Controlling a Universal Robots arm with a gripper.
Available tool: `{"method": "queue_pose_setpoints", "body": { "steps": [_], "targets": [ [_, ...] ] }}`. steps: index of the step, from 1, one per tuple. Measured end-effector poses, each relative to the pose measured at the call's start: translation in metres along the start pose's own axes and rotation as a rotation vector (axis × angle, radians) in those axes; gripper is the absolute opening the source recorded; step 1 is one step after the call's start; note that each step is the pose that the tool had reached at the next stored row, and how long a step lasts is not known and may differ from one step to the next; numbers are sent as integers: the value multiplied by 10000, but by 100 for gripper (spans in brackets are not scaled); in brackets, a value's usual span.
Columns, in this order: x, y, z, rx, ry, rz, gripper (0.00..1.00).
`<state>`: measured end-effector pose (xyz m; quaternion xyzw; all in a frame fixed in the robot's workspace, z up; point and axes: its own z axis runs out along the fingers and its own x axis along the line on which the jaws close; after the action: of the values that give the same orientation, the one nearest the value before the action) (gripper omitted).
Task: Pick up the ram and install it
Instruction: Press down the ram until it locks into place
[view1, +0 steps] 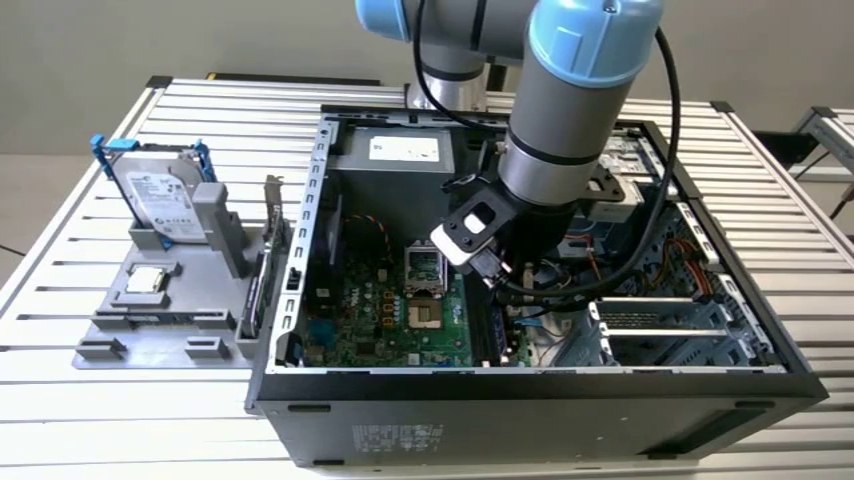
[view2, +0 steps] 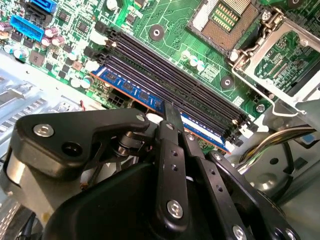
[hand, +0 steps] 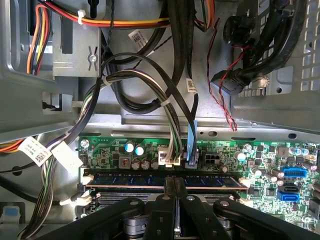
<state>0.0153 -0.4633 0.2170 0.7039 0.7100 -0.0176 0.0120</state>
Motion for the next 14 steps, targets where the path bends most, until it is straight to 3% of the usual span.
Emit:
{"method": "queue_pose_setpoints", "body": {
  "steps": [14],
  "targets": [
    [0,0,0,0,1,-2,0]
  ]
}}
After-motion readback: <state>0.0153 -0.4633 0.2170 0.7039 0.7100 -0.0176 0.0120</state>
